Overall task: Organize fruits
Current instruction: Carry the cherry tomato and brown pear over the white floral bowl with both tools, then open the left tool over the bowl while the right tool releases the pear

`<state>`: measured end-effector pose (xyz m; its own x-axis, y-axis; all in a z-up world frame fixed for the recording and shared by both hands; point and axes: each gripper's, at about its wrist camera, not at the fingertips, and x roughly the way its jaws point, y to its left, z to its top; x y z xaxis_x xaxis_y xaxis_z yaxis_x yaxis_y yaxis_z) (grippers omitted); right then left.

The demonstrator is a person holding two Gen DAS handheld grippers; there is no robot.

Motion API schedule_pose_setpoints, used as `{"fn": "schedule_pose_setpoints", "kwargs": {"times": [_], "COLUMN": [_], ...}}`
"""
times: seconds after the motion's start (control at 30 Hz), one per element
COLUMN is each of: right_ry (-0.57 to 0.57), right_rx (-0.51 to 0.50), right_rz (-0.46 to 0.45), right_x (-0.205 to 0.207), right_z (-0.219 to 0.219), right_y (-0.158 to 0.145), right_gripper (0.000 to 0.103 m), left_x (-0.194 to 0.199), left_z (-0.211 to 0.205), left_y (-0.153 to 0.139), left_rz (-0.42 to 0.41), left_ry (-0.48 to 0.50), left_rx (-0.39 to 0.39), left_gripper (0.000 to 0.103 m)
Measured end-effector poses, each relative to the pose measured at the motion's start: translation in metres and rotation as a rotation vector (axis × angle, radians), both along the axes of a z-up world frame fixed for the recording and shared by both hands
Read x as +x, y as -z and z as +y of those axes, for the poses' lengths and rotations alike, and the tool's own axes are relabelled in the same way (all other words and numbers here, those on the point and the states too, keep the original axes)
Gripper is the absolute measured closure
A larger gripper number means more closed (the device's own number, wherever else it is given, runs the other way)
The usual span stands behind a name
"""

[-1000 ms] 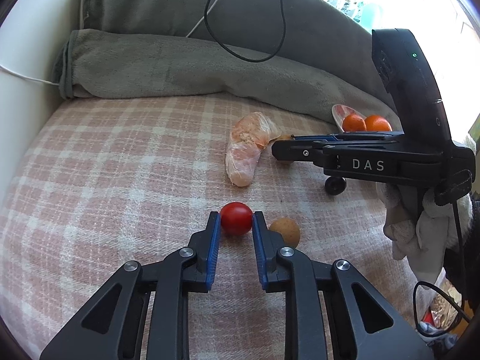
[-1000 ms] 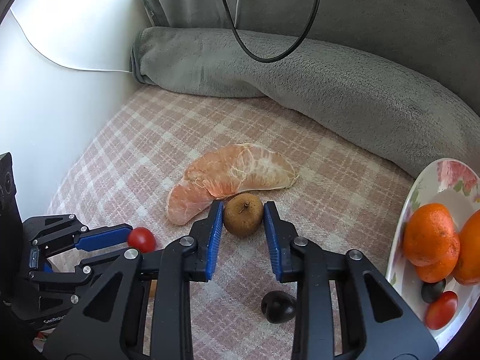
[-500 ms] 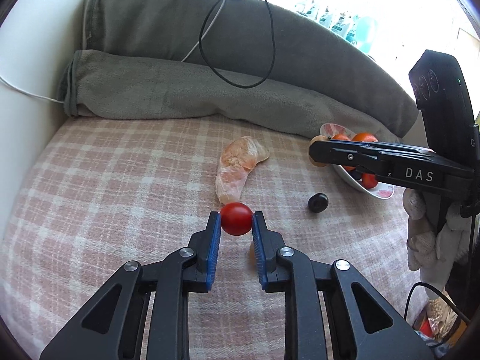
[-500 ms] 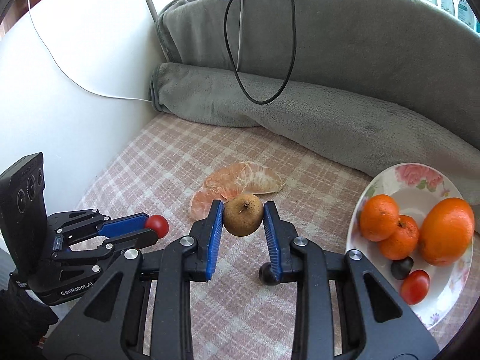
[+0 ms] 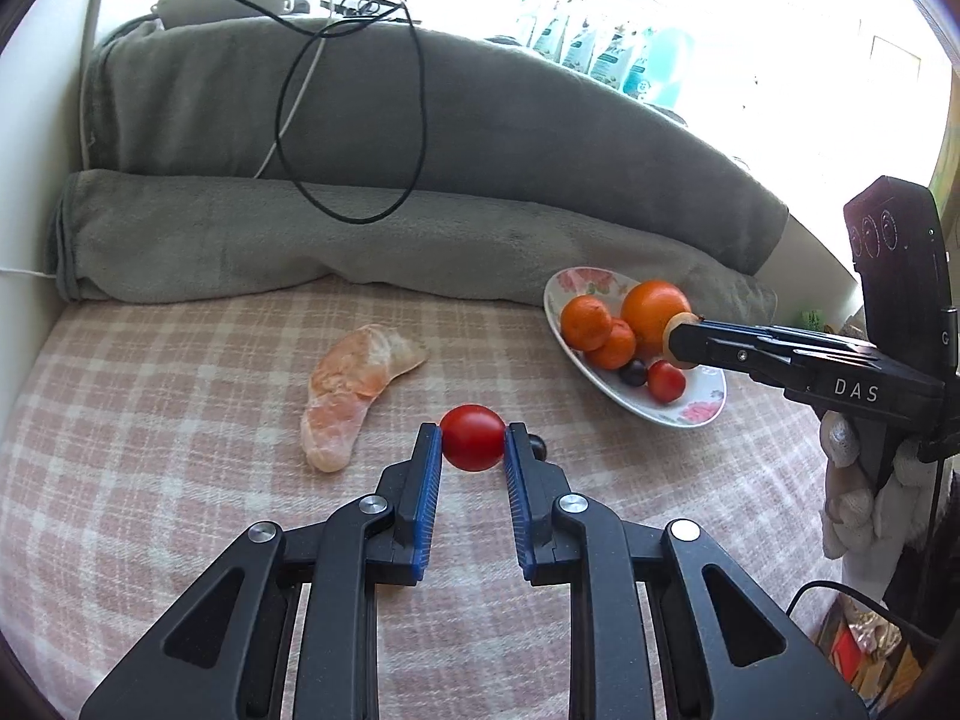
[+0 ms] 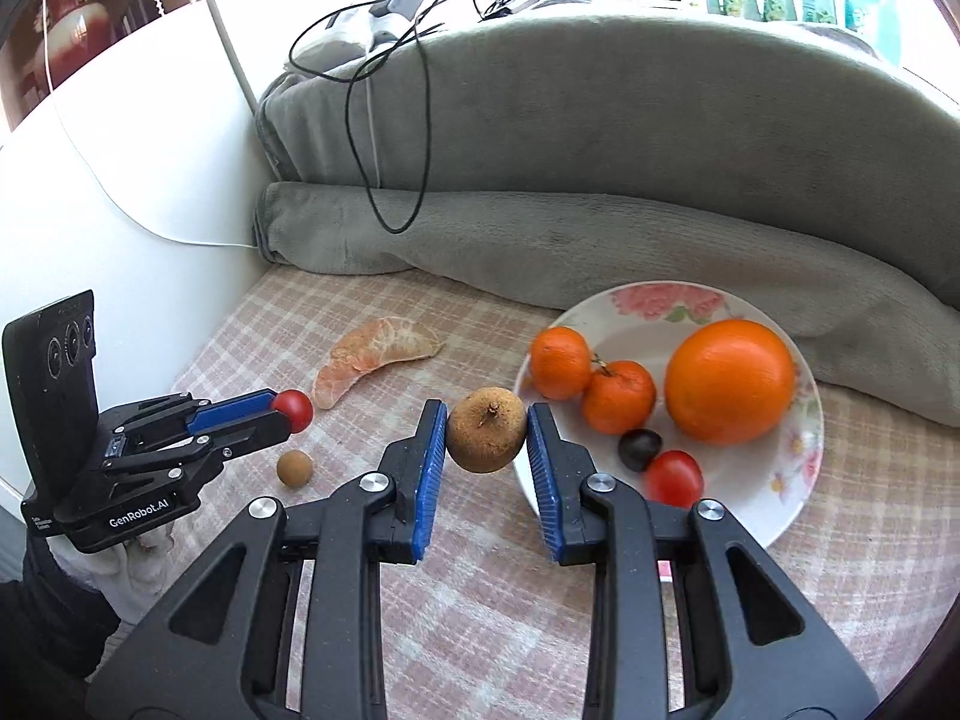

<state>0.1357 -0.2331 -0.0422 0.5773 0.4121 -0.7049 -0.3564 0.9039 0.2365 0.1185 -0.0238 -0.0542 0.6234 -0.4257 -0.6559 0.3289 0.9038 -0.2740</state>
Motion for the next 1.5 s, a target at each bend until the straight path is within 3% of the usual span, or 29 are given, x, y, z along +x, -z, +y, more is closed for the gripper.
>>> {"fn": "schedule_pose_setpoints", "kwargs": {"times": [0.3, 0.6, 1.5], "right_ry": [0.098, 0.132, 0.111], "right_rx": [0.003, 0.003, 0.009], "right_rz": [0.004, 0.013, 0.032], "right_x": [-0.008, -0.008, 0.004], "right_z": [-0.055, -0.084, -0.091], "right_y": [0.004, 0.011, 0.026], "right_gripper": [0.074, 0.074, 0.074], "left_x": [0.011, 0.031, 0.070], "left_z": [-0.039, -0.081, -0.134], "left_y": [-0.006, -0.014, -0.018], "left_rz": [-0.014, -0.033, -0.038], "left_ry": [0.064, 0.118, 0.161], "left_rx": [0.003, 0.010, 0.046], "left_gripper": [0.083, 0.083, 0.083]}}
